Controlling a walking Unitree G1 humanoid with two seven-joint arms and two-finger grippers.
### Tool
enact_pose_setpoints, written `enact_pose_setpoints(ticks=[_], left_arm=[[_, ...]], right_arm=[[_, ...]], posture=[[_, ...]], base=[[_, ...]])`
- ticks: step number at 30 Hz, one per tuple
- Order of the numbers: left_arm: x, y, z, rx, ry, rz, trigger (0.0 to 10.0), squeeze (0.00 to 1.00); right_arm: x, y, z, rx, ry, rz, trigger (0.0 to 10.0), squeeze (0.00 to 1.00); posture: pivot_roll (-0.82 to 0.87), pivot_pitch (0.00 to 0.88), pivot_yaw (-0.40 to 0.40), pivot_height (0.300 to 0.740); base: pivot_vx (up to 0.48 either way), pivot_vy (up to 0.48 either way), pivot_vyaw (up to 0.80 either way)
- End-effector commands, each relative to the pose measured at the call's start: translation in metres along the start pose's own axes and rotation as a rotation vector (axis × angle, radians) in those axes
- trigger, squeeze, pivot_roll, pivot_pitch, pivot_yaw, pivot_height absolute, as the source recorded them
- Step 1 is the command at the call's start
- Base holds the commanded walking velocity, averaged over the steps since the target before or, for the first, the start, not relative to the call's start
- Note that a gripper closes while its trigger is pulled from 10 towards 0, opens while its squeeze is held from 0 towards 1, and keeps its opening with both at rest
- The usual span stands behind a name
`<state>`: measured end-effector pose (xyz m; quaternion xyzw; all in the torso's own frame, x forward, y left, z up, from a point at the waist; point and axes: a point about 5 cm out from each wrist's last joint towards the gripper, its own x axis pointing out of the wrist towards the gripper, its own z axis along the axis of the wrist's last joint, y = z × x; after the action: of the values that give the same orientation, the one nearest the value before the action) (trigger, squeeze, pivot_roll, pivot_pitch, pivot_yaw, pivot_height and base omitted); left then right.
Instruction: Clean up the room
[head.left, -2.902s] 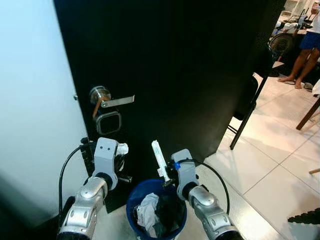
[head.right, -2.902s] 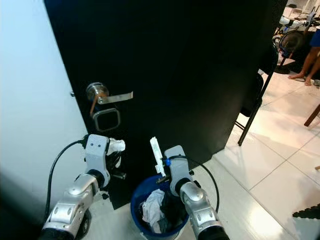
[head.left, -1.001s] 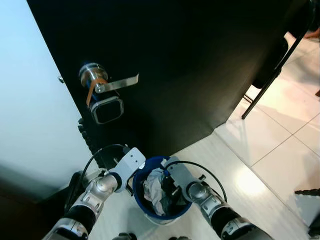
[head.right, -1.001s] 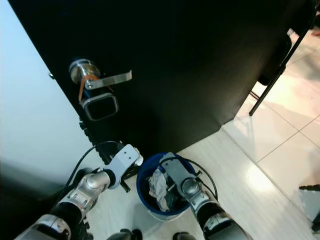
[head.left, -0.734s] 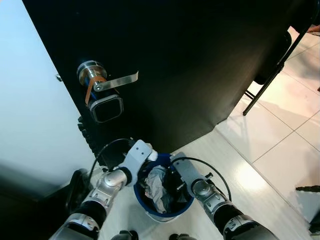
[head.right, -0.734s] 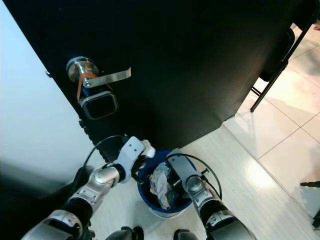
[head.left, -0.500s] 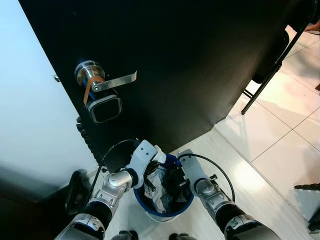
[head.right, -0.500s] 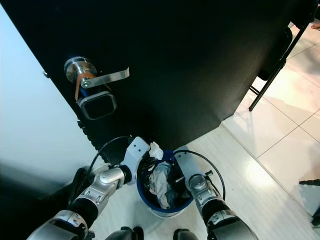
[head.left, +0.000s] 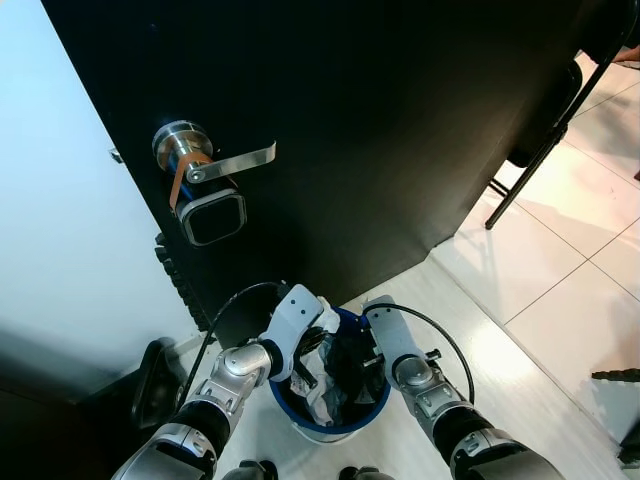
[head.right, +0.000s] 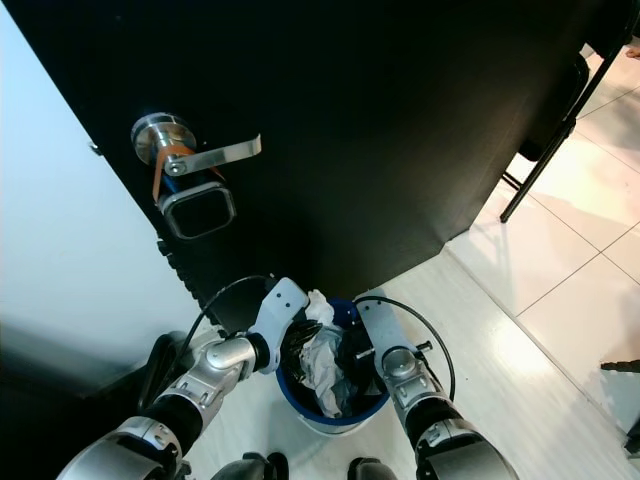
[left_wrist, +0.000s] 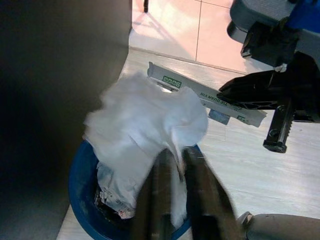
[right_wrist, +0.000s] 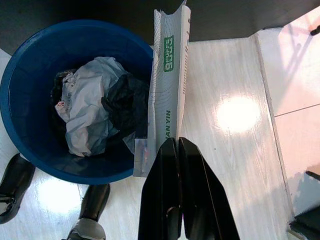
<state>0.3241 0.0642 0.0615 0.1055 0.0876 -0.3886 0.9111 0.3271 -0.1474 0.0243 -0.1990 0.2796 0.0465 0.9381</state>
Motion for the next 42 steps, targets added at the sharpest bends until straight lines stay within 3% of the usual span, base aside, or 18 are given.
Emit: enact_pose_setpoints(ticks=[1,5,6,7,18,27,30,31,33,34,35,39,40,42], left_arm=[[0.002,-0.007,-0.004,-0.020,0.009,-0.030,10.0,1.00],[0.004,-0.010,-0.001,-0.034,-0.013,-0.029,10.0,1.00],[0.005,-0.010,0.000,-0.042,-0.019,-0.024,10.0,0.58],[0.006,-0.011,0.001,-0.042,-0.021,-0.022,10.0,0.00],[-0.002,-0.002,-0.005,-0.040,-0.022,0.033,10.0,0.00],[-0.024,0.013,-0.017,-0.051,-0.057,0.136,10.0,0.00],[-0.041,0.006,-0.032,-0.043,-0.062,0.074,10.0,0.00],[-0.048,0.000,-0.038,-0.005,-0.046,0.014,10.0,0.00],[-0.053,-0.004,-0.043,0.023,-0.033,-0.026,10.0,0.00],[-0.057,-0.006,-0.045,0.046,-0.024,-0.051,10.0,0.00],[-0.060,-0.006,-0.047,0.056,-0.020,-0.055,10.0,0.00],[-0.062,-0.003,-0.046,0.055,-0.022,-0.032,10.0,0.00],[-0.063,-0.001,-0.045,0.058,-0.025,-0.010,10.0,0.00],[-0.063,0.000,-0.045,0.061,-0.025,-0.001,10.0,0.00]], right_arm=[[-0.001,0.000,-0.009,0.009,0.029,-0.002,10.0,0.00],[0.000,-0.001,-0.008,0.009,0.027,-0.005,10.0,0.00],[0.000,-0.001,-0.008,0.008,0.026,-0.006,10.0,0.00],[0.000,-0.001,-0.008,0.007,0.026,-0.008,10.0,0.00],[-0.001,0.003,-0.011,-0.008,0.037,0.021,10.0,0.00],[-0.004,0.032,-0.019,-0.074,0.082,0.203,10.0,0.00],[-0.005,0.035,-0.019,-0.071,0.079,0.215,10.0,0.00],[-0.005,0.036,-0.018,-0.067,0.075,0.216,10.0,0.00],[-0.005,0.037,-0.017,-0.065,0.073,0.217,10.0,0.00],[-0.005,0.037,-0.015,-0.059,0.069,0.219,10.0,0.95],[-0.004,0.037,-0.013,-0.056,0.063,0.217,10.0,1.00],[-0.004,0.037,-0.010,-0.056,0.053,0.215,10.0,1.00],[-0.004,0.038,-0.007,-0.034,0.043,0.225,10.0,0.00],[-0.004,0.039,-0.006,-0.021,0.040,0.230,10.0,0.00]], posture=[[-0.04,0.293,0.019,0.740],[-0.04,0.294,0.019,0.740],[-0.04,0.294,0.019,0.740],[-0.04,0.294,0.020,0.740],[-0.03,0.289,0.017,0.740],[-0.03,0.285,0.016,0.740],[-0.01,0.280,0.004,0.740],[0.00,0.281,-0.001,0.740],[0.00,0.281,-0.001,0.740],[0.00,0.278,-0.006,0.740],[0.00,0.272,-0.008,0.740],[0.01,0.262,-0.009,0.740],[0.01,0.249,-0.010,0.740],[0.01,0.249,-0.010,0.740]], base=[[0.000,0.000,0.00],[0.000,0.000,0.00],[0.000,0.000,0.00],[0.000,0.000,0.00],[0.000,0.000,0.00],[0.000,0.000,0.00],[0.000,0.000,0.00],[0.000,0.000,0.00],[0.000,0.000,0.00],[0.000,0.000,0.00],[0.000,0.000,0.00],[0.000,0.000,0.00],[0.000,0.000,0.00],[0.000,0.000,0.00]])
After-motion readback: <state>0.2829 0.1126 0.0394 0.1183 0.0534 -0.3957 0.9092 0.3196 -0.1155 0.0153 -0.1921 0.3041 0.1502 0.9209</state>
